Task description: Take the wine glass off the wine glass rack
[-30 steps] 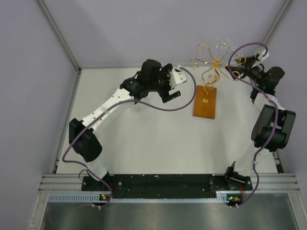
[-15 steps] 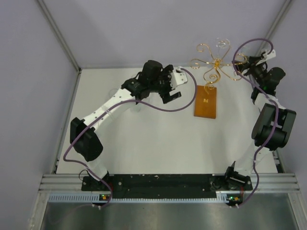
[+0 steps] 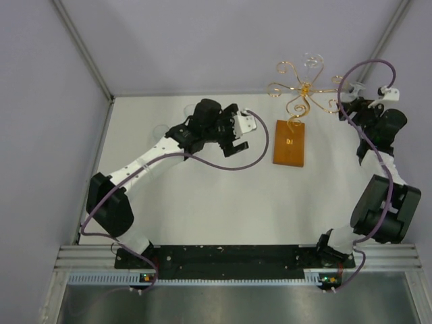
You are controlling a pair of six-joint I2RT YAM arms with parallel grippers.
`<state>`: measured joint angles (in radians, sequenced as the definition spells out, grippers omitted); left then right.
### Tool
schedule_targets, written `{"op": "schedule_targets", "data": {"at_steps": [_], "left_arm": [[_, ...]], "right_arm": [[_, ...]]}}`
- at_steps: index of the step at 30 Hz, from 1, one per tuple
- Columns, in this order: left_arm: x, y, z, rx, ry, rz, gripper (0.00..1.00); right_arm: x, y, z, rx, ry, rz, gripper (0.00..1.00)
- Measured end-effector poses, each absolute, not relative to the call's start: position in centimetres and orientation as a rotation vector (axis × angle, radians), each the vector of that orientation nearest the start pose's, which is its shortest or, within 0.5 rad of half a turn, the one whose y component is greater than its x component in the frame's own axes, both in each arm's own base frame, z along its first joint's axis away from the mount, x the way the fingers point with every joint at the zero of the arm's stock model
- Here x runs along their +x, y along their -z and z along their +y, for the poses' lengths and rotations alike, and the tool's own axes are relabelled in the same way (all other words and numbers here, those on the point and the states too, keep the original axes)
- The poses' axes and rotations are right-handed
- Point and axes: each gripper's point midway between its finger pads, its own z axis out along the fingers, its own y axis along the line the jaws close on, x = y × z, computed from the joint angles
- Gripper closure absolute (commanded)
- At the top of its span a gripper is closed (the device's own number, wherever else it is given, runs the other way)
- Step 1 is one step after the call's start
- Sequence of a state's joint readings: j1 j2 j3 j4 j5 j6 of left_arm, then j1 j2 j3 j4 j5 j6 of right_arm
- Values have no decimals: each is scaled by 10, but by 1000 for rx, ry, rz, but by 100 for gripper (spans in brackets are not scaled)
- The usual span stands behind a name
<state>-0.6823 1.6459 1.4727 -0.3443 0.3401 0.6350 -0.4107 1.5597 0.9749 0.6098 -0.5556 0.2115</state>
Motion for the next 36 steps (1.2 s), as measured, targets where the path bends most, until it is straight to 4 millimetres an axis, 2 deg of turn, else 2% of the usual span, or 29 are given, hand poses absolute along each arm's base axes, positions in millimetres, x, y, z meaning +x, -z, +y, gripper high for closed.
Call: {"op": "schedule_targets", "data": {"at_steps": [5,9,14,17,22,25,28,32,36], "left_arm": [[343,-254,-327,1396,385,1439,2],[326,-260,-312,1359,377,1384,5],[296,-262,-293,1317,395,1328,9],[279,-262,-294,1309,424,1287,12],[249,-253,-325,1357,529,1220,19],[228,-246,-357,1385,602,1183,23],[214,-227,-388,1412,641,1176,27],[206,-191,-427,1458,650,1185,31],[212,-169,-458,1473,639,1189,35]], "right_arm": [[427,-266,-88,170,-263,1617,100],[383,-267,-71,282,-309,1681,100],[322,-247,-41,443,-411,1809,100],[301,-233,-28,525,-481,1887,100],[284,-201,-5,667,-654,1990,100],[275,-175,11,777,-782,2032,100],[264,-150,25,896,-904,2058,100],[255,-123,43,1064,-1083,2067,100],[248,-102,55,1245,-1215,2061,100]]}}
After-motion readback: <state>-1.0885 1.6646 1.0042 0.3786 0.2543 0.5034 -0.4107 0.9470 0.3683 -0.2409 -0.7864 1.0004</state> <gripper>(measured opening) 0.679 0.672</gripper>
